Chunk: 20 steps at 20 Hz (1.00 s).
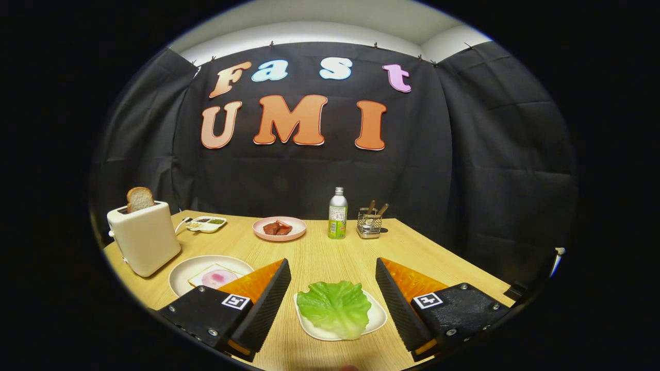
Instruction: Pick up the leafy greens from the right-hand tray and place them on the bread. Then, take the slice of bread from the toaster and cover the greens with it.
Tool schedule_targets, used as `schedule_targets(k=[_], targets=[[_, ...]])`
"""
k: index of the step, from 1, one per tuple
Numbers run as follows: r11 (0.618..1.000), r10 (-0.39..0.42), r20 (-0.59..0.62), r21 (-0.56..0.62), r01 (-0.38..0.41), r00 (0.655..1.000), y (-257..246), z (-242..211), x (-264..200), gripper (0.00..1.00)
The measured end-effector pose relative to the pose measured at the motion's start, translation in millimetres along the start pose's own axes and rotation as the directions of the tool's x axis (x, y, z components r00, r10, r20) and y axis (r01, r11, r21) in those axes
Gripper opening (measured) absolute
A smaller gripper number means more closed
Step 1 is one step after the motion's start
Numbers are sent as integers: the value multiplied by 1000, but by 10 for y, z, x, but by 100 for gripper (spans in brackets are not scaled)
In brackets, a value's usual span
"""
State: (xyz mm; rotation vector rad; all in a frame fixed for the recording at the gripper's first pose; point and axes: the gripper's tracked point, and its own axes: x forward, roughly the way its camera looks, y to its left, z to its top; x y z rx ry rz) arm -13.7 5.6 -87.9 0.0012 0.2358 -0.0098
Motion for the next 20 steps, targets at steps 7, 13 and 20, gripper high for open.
schedule_targets(k=[7, 13, 20], targets=[[1000, 14, -182, 15, -12, 983, 42, -470, 251, 99], [999, 28, -296, -33, -39, 955, 191, -768, 373, 99], [999, 31, -373, -23, -43, 927, 297, -971, 506, 100]])
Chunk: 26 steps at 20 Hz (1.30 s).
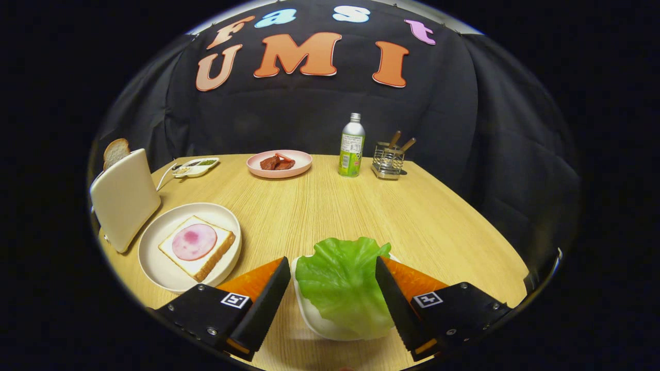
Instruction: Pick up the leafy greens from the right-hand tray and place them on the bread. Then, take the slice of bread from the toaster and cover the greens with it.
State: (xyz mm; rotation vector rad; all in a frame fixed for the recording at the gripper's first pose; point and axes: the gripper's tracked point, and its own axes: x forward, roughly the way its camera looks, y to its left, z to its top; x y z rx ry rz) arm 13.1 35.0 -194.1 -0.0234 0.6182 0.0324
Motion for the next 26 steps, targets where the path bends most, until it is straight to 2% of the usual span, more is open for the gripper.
schedule_targets(k=[8, 17, 19, 23, 26], targets=[[999, 2, -83, 43, 2, 997, -7, -238, 82, 99], [993, 55, -114, 107, -43, 992, 48, -296, 89, 96], [992, 67, -117, 114, -54, 991, 64, -308, 77, 93], [989, 86, -130, 128, -69, 988, 146, -310, 69, 76], [987, 94, -131, 141, -75, 987, 142, -313, 62, 66]])
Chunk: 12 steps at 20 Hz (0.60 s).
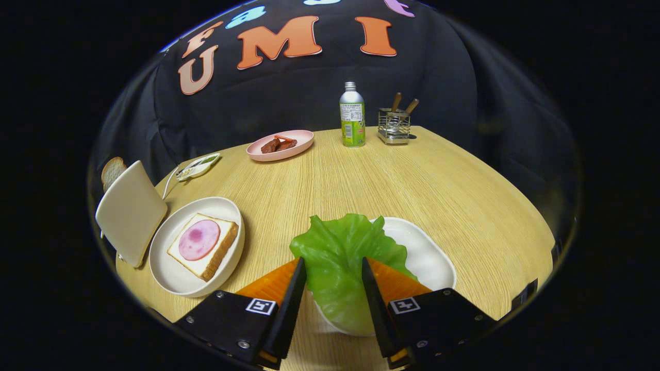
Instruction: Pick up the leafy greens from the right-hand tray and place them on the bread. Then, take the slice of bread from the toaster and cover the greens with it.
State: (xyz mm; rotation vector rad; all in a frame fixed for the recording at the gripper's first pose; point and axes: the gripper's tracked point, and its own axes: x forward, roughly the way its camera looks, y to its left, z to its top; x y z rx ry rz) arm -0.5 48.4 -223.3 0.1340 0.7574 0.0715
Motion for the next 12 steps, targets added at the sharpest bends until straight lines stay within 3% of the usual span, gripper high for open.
schedule_targets(k=[2, 7, 8, 9, 12], targets=[[1000, 1, -4, 24, -1, 1000, -15, 1, -7, 60], [999, -20, 2, 40, 20, 1000, -71, 20, -14, 21], [999, -29, 5, 39, 29, 1000, -88, 28, -16, 9], [999, -33, 7, 29, 33, 999, -92, 33, -30, 4], [998, -56, 43, 2, 56, 998, -126, 148, -78, 1]])
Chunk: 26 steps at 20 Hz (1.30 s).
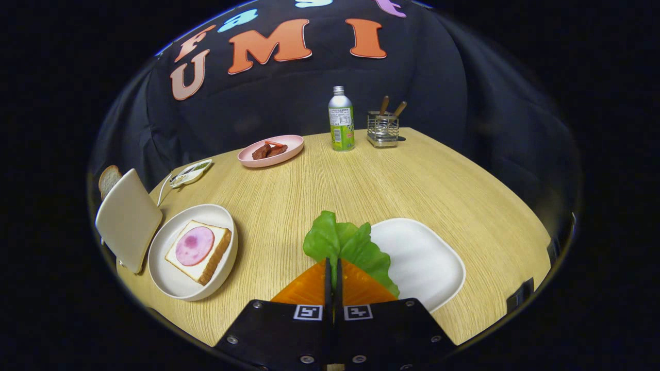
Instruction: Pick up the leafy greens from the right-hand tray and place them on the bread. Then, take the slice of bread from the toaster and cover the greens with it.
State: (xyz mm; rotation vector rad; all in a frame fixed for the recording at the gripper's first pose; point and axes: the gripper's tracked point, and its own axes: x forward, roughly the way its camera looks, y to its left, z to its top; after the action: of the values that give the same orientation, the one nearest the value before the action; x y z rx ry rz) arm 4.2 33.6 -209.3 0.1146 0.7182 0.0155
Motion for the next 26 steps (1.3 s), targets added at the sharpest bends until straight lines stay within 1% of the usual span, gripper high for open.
schedule_targets(k=[2, 7, 12, 20, 26], targets=[[1000, -6, 23, -13, 6, 1000, -6, 97, -47, 1], [1000, 9, 58, -20, -8, 998, 96, 294, -154, 1], [998, 44, 88, -44, -40, 995, 335, 463, -252, 1], [984, 147, 100, -120, -134, 984, 1014, 617, -313, 1], [965, 213, 76, -176, -197, 974, 1466, 533, -294, 1]])
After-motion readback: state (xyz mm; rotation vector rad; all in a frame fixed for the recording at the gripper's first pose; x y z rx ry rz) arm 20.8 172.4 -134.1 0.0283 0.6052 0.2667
